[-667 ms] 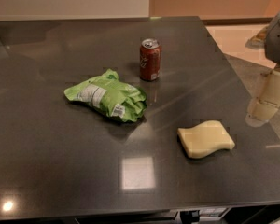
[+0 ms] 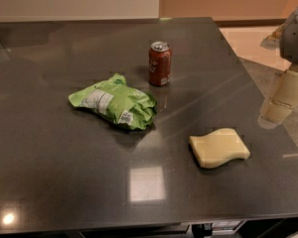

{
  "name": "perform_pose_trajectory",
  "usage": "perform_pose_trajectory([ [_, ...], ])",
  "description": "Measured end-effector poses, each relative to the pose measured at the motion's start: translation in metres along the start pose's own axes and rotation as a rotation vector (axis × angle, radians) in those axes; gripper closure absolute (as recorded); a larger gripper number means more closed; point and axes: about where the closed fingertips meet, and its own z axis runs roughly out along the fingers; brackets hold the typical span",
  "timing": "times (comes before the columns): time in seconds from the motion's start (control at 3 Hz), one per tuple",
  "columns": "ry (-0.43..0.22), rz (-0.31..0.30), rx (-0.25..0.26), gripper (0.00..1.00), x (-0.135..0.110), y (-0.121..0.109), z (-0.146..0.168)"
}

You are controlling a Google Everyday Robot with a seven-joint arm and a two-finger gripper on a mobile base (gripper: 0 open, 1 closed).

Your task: Move coke can near sponge

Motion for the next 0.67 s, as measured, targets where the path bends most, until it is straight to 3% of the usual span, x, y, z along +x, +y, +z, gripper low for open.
perform_pose_trajectory([
  [0.67,-0.109,0.101,-0.013,0.00,-0.031,-0.060,0.043],
])
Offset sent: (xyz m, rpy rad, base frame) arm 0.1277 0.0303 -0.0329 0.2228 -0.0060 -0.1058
